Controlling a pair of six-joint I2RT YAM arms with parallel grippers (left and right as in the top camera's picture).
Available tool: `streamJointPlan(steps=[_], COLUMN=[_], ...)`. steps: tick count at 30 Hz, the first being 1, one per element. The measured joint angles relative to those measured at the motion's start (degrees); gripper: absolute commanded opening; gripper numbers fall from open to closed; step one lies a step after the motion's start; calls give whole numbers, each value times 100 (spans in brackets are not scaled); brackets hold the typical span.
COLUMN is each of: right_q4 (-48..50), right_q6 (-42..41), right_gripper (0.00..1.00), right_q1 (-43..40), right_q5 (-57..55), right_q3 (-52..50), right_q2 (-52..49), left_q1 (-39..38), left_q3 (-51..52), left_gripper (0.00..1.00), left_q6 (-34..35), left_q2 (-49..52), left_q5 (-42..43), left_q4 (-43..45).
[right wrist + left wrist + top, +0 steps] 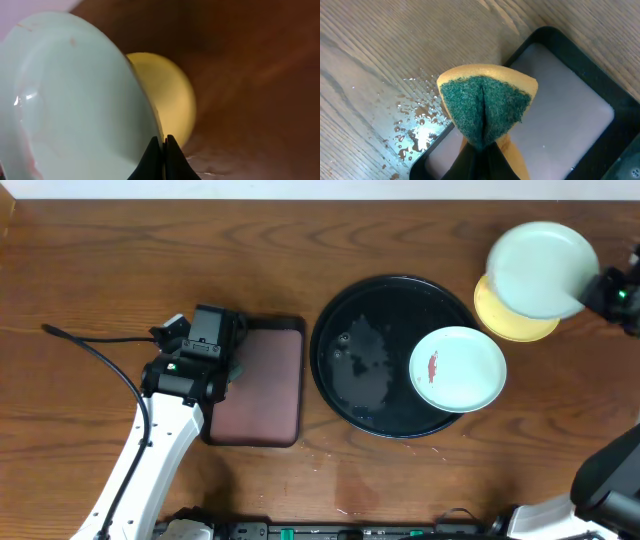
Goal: Clean dirty plates on tray and stack at the side
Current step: 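Place the green plate on top of the yellow plate with the right gripper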
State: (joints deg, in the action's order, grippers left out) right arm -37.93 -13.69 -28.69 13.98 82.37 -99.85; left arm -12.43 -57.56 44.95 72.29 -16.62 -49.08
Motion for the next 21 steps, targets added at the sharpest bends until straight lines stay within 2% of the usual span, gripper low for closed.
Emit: streamJointPlan(steps=[8,9,11,13,17,21], right_q4=[245,267,315,328,317,334], right_q6=[-422,-437,-520,-555,-426,-254], right_gripper=[1,5,28,40,45,46], right_q1=[-219,-208,-186,-144,2,195], right_q5=[-245,-247,-245,-249,-68,487], right_q3=[-229,-232,-232,-232,-232,-232], right_q2=[-660,-710,-811,-879,-964,-960], left_q1=[0,0,0,0,0,0], left_q3=[0,0,0,0,0,0], left_gripper=[8,7,7,7,8,7], left_q6=[0,0,0,0,0,0], left_q2=[0,0,0,0,0,0], left_q5=[0,0,0,0,0,0], left_q4=[2,2,2,9,57,68])
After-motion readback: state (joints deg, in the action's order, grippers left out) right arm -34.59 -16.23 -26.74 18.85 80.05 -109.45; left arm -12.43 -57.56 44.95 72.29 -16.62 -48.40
